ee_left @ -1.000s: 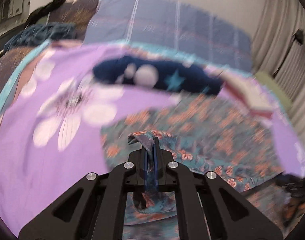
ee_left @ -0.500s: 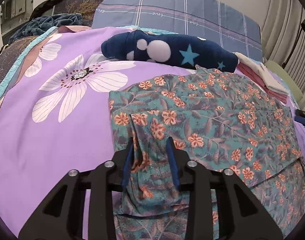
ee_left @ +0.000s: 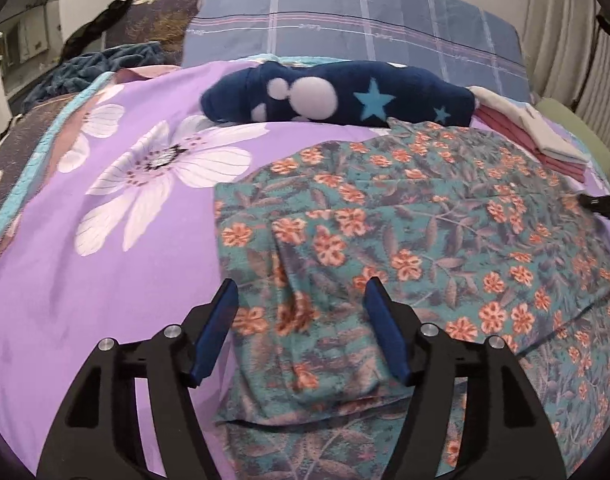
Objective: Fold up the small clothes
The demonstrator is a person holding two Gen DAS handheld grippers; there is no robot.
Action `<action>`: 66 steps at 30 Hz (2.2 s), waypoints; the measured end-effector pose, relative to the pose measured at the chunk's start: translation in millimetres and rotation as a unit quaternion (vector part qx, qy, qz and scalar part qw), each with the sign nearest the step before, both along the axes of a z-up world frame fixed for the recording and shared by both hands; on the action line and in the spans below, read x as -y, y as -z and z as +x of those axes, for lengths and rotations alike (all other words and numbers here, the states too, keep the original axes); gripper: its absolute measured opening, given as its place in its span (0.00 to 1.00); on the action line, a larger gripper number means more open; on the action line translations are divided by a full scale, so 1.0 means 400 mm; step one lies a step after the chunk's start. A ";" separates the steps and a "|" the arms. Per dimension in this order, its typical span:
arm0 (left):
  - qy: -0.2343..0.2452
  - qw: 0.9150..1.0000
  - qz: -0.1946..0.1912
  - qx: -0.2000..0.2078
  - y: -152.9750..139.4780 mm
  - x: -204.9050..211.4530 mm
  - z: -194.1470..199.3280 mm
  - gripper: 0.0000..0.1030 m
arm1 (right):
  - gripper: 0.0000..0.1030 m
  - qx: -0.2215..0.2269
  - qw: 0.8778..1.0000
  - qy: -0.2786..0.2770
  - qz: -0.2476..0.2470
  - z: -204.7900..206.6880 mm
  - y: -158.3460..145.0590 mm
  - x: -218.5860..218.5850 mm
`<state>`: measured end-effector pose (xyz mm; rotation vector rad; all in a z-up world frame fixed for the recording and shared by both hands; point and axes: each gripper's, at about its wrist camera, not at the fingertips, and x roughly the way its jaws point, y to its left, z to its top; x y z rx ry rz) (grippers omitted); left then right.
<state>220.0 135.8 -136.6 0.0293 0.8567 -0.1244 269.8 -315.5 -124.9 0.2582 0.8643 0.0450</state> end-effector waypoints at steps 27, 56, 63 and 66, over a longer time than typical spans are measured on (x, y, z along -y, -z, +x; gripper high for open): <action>0.063 0.997 -0.027 -0.035 0.005 -0.077 -0.357 0.72 | 0.36 0.001 0.994 -0.094 -0.054 -0.509 -0.012 -0.112; 0.122 0.978 -0.159 -0.054 0.019 -0.188 -0.793 0.35 | 0.21 -0.026 0.976 -0.093 0.195 -1.030 0.081 0.008; 0.151 0.973 -0.164 -0.058 0.020 -0.151 -0.749 0.52 | 0.23 -0.033 0.966 -0.122 0.224 -0.974 0.096 -0.029; 0.151 0.974 -0.159 -0.061 0.016 -0.160 -0.773 0.52 | 0.23 -0.048 0.965 -0.125 0.227 -0.975 0.087 -0.030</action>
